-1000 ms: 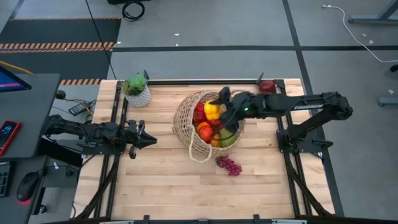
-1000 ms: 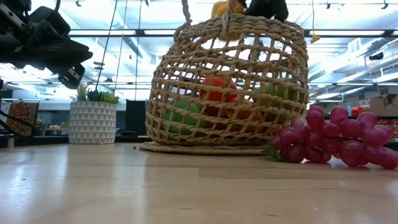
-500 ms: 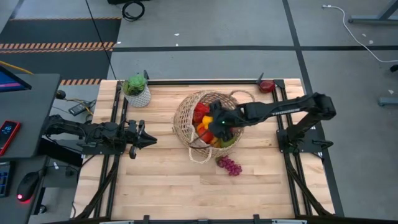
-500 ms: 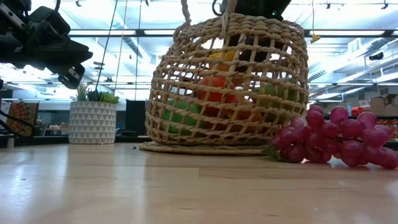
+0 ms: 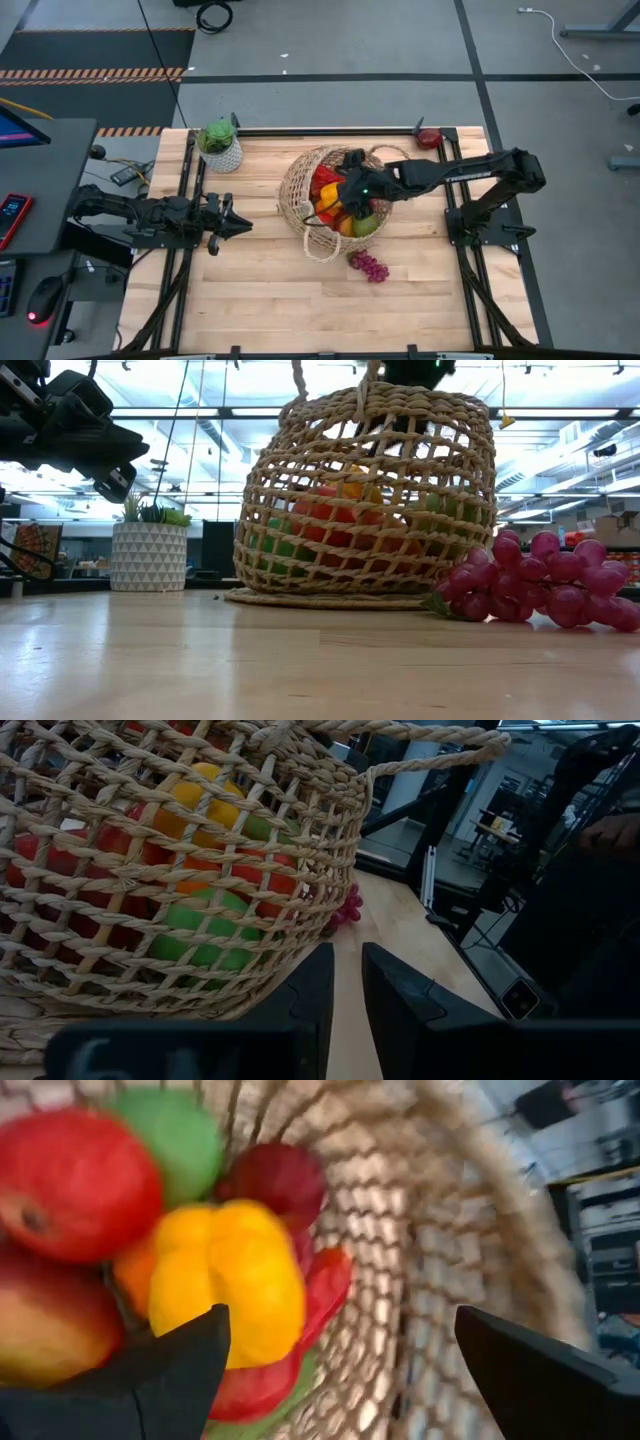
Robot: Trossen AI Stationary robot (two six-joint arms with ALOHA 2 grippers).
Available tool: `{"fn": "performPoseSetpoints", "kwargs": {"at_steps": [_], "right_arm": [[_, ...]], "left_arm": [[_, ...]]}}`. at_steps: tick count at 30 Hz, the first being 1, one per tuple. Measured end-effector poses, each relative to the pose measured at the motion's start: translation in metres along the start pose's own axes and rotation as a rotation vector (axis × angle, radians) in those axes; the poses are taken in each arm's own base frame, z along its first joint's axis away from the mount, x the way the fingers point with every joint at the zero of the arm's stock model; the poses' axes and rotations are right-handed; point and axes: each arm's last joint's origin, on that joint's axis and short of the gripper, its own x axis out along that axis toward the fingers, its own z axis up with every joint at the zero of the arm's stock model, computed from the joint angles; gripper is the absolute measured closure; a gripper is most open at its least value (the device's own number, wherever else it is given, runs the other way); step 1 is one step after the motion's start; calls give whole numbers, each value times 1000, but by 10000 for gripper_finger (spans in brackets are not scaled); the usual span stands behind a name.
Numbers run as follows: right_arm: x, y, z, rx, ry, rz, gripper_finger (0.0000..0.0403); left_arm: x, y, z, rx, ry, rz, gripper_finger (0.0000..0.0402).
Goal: Build produce basket
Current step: Put the red malay apple into the woven basket
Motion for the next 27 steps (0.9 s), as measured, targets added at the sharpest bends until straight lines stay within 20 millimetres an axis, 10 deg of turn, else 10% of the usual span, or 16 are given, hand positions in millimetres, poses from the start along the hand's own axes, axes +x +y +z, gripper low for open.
{"fn": "performPoseSetpoints", "kwargs": {"at_steps": [10,27], "right_arm": [[-74,-52,1,343,-189,-157,5],[-132,-127,-106,1007,-41,-459,7]], "left_arm": [[0,0,0,0,0,0,341],[0,0,0,0,0,0,338]]}}
